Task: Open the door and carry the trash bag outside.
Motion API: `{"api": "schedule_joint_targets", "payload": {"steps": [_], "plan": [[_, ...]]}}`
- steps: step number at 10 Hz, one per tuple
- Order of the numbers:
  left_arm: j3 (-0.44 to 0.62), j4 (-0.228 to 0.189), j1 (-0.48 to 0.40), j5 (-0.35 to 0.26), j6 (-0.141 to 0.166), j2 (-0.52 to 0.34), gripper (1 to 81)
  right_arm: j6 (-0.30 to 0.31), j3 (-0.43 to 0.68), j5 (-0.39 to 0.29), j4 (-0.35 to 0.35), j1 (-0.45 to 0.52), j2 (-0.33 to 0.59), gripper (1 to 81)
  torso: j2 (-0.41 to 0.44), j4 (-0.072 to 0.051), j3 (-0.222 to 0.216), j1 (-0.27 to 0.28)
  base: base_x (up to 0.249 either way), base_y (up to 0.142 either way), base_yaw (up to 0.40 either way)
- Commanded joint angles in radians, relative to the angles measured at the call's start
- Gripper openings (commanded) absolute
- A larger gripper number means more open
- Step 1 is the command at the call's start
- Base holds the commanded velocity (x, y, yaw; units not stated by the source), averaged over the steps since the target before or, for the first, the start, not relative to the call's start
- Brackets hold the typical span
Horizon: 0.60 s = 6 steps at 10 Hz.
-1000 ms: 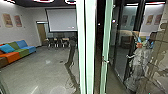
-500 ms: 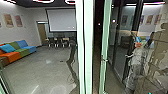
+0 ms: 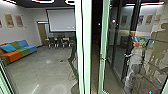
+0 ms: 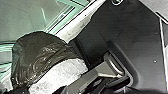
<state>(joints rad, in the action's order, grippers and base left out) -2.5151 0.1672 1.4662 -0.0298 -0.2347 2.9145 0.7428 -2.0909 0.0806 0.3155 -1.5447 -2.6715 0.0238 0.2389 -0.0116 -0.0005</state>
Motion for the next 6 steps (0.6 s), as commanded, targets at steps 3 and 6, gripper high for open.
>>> {"api": "schedule_joint_targets", "payload": {"steps": [3,6], "plan": [[0.005,-0.009,-0.066,-0.052,-0.006,-0.006,1.0,0.000,-0.017,-0.038,0.016,0.057,0.000,81.1,0.000,0.000,0.000,0.001,-0.082,0.000,0.000],[0.005,-0.009,-0.066,-0.052,-0.008,-0.004,1.0,0.000,-0.044,-0.038,0.017,0.056,-0.018,81.1,0.000,0.000,0.000,0.001,-0.027,0.000,0.000]]}}
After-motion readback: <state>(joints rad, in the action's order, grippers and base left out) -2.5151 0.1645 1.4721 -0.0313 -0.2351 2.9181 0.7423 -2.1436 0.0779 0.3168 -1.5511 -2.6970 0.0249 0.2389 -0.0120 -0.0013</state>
